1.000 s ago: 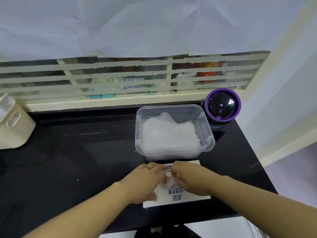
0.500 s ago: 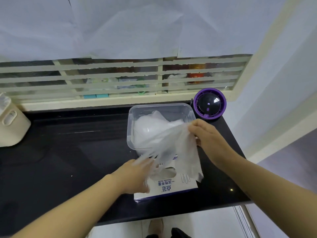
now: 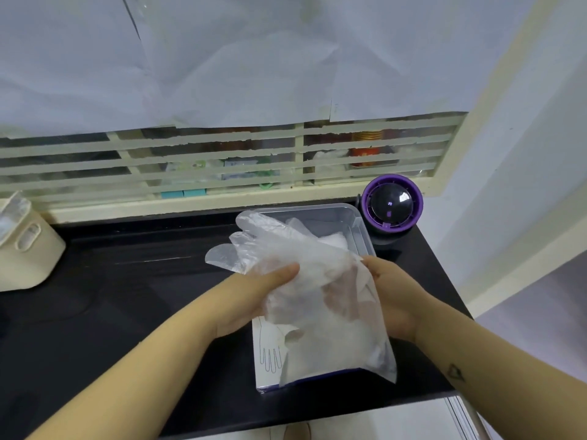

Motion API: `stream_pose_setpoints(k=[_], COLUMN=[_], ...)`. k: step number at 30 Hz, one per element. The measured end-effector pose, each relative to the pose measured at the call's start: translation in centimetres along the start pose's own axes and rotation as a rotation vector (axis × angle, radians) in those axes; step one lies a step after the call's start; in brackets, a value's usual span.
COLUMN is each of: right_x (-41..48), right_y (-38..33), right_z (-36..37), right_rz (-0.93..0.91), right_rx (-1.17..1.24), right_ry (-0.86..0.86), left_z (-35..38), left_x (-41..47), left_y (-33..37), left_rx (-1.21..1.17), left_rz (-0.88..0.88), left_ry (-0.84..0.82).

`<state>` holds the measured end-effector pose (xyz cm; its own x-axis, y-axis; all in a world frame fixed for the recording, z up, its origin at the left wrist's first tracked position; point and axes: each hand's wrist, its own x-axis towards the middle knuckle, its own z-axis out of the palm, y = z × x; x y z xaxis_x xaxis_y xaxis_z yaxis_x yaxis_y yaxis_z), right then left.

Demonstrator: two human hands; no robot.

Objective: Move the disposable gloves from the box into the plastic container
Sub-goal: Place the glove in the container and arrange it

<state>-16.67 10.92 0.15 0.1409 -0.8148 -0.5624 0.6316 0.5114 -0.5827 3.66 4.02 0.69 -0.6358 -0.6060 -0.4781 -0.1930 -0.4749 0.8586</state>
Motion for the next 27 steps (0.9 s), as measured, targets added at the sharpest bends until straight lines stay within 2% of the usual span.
stream_pose_setpoints(k=[5,8,11,13,15,20,27], right_x=[0.9,0.7,1.0,1.7,2.4,3.3,5.1], right_y=[0.0,-0.9,-1.4,-1.6,-1.8,-2.1,-3.5], right_z=[-0.3,-1.0,-0.4,0.3,0.5,1.3,3.2], right_rz=[0.022,-0.003,-0.081,-0.192,-0.248,-0.234,-0.266], right_rx=[-0.016,-0.039,-0.253,-0.331,-0.296,-0.26,-0.196], right_ry=[0.033,0.037,0.087,0.186,0.236,0.227,0.234], left_z=[-0.1,-1.0,-1.9,-2.5,-3.1,-4.6,-7.1], left_x=[1.5,2.1,2.5,2.9,3.1,3.3,3.4], left_y=[1.0,1.9,2.3,2.6,2.9,3.5,4.1], left_rx=[0.051,0.089,0.063,0.033,-0.03,-0.22,-0.325], left_rz=[0.093,0.149,0.139,0.122,0.109,0.103,0.11], left_ry=[0.222,0.297,0.317,0.303,0.288,0.302,0.359])
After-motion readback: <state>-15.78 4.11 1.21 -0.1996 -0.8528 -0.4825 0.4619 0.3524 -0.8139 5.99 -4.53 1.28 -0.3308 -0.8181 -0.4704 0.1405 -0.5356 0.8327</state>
